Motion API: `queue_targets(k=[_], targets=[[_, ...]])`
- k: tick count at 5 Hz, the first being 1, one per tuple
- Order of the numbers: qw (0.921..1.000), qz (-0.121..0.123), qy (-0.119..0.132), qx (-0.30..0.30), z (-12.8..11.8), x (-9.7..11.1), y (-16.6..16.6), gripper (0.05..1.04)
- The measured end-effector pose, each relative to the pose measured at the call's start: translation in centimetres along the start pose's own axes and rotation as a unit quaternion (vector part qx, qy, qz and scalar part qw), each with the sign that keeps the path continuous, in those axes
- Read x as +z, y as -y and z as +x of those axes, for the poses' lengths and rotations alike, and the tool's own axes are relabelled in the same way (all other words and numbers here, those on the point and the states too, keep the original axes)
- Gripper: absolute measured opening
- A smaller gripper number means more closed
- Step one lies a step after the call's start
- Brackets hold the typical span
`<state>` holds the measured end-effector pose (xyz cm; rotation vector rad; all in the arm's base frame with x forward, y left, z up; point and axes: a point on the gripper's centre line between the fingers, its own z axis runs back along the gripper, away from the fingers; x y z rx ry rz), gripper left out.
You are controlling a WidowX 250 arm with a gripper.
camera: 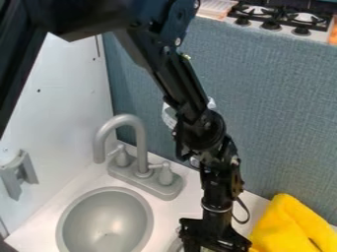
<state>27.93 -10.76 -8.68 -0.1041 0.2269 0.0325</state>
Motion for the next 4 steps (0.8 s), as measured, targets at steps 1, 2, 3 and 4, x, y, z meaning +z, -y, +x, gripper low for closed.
queue_targets(k=[1,2,3,4], targets=[[0.9999,0.001,0.002,0.013,-0.9,1.6,0.9,1.005],[0.9990,0.040,0.008,0.017,-3.2,3.6,1.9,1.001],[0.9958,0.085,0.033,0.003,-6.9,6.1,3.9,1.001],[0.9943,0.082,0.053,-0.044,-9.8,7.3,5.5,1.001]])
